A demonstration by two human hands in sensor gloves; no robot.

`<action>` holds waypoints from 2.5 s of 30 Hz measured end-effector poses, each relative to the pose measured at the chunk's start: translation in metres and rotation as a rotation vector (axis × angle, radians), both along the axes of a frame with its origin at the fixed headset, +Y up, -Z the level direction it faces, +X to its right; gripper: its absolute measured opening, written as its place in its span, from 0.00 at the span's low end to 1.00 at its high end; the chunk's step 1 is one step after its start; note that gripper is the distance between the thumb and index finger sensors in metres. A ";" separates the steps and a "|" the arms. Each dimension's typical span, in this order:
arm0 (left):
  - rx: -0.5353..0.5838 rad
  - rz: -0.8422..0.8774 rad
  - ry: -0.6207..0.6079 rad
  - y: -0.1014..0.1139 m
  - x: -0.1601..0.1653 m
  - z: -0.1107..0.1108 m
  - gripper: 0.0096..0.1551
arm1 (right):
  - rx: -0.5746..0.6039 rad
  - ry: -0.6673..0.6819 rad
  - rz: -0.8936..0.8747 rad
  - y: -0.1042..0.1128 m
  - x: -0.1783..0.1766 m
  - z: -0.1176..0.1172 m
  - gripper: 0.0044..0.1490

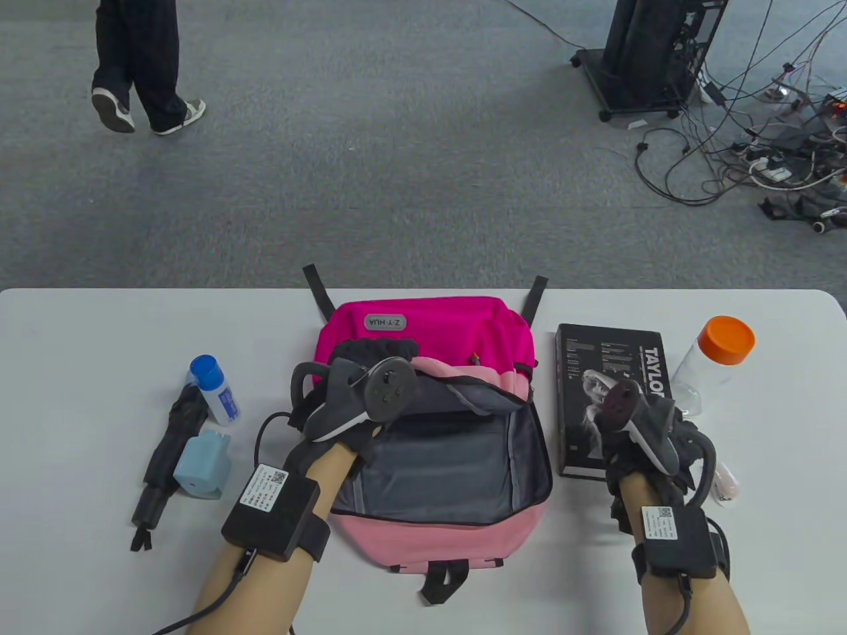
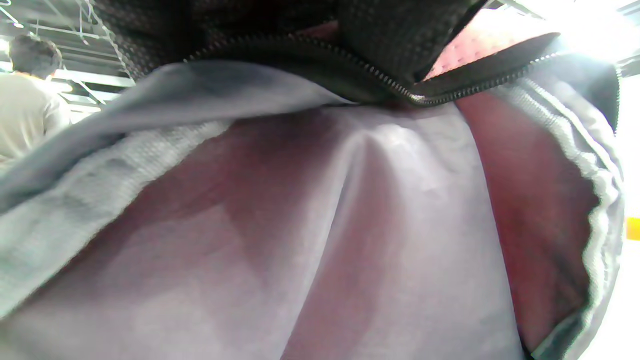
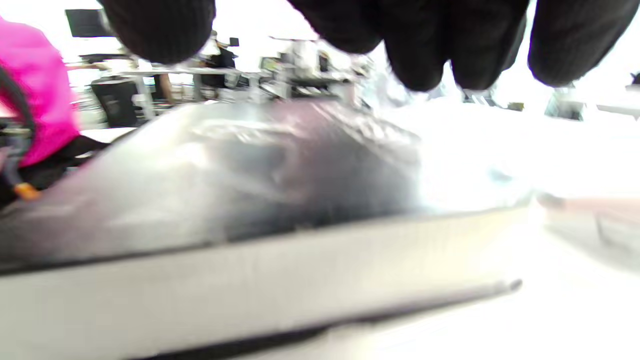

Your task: Pack school bag

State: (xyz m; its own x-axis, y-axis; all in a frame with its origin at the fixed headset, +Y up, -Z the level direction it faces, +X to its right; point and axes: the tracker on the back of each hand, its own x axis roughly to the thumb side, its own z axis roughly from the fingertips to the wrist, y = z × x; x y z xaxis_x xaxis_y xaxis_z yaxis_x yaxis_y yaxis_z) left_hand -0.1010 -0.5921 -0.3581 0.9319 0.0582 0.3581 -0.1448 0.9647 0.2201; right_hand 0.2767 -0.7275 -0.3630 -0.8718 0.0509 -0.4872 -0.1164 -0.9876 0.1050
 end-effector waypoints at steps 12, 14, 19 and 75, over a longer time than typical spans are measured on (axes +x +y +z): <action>-0.018 -0.020 -0.001 -0.012 -0.002 -0.003 0.25 | -0.043 -0.071 -0.092 -0.023 0.007 -0.028 0.72; -0.020 -0.021 -0.001 -0.013 -0.004 -0.004 0.25 | -0.043 -0.078 -0.091 -0.027 0.007 -0.031 0.73; -0.013 -0.017 -0.006 -0.015 -0.010 -0.002 0.25 | -0.020 -0.104 -0.143 -0.033 0.017 -0.034 0.79; -0.003 0.116 0.136 0.020 0.001 -0.025 0.24 | 0.027 0.497 -0.486 0.130 0.001 0.111 0.42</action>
